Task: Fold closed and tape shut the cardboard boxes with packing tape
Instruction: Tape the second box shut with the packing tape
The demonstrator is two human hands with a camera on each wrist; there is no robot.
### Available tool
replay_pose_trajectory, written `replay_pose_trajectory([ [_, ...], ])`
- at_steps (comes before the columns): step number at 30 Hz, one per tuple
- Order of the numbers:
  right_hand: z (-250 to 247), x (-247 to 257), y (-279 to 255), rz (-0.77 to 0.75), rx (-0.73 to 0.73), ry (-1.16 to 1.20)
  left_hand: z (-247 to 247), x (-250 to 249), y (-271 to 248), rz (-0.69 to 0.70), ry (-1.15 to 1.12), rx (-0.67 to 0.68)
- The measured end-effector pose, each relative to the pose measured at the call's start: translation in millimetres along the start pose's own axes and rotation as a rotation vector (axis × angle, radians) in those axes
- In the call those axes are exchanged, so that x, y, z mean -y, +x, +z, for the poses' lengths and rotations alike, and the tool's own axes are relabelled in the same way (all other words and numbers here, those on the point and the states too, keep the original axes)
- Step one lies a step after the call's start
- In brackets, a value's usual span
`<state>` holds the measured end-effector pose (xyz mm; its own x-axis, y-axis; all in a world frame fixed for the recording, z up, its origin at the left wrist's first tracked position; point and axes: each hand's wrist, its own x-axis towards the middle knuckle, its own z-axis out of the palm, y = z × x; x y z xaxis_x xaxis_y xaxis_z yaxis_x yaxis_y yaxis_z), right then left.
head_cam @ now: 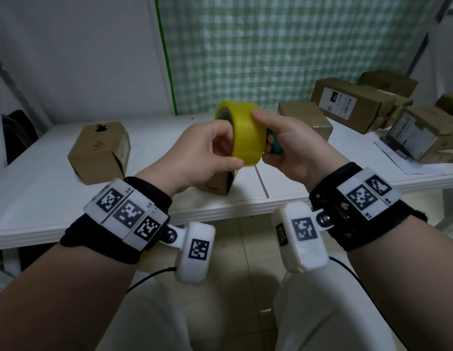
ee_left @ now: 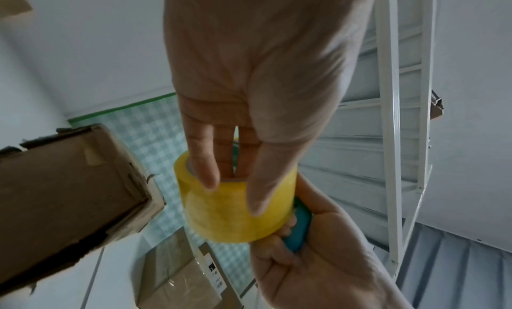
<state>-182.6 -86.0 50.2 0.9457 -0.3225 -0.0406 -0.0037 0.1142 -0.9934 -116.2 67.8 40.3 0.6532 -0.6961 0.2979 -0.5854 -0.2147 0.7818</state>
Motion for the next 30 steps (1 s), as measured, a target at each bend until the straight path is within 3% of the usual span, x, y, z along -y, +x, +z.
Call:
replay_pose_trajectory([
  [3, -2, 1, 3, 0.013, -0.021, 0.044, 2, 3, 0, 0.081, 0.234, 0.001],
  [6, -4, 0, 3, 0.018, 0.003, 0.066, 0, 2, 0, 0.105, 0.292, 0.029],
  [8, -7, -2, 3, -0.005, 0.045, 0.010, -2, -2, -2, 0.070, 0.241, -0.010],
  [11, -12, -6, 2, -0.061, 0.172, -0.090, -6, -5, 1, -0.041, 0.130, -0.237],
  [12, -14, -7, 2, -0.072, 0.207, -0.107, -7, -5, 3, -0.110, 0.089, -0.251],
  [14, -15, -8, 0, -0.084, 0.254, -0.124, -9, -3, 7, -0.248, -0.061, -0.155],
  [16, -15, -7, -3, -0.089, 0.292, -0.145, -9, 1, 7, -0.273, -0.211, -0.065],
  [19, -14, -3, -6, -0.099, 0.305, -0.189, -12, 5, 4, -0.172, -0.172, -0.116],
  [23, -7, 2, -3, -0.068, 0.130, -0.163, -9, 3, 1, 0.027, 0.141, -0.125],
  [30, -3, 4, 4, 0.026, -0.035, -0.078, -3, 4, 1, 0.249, 0.387, -0.072],
])
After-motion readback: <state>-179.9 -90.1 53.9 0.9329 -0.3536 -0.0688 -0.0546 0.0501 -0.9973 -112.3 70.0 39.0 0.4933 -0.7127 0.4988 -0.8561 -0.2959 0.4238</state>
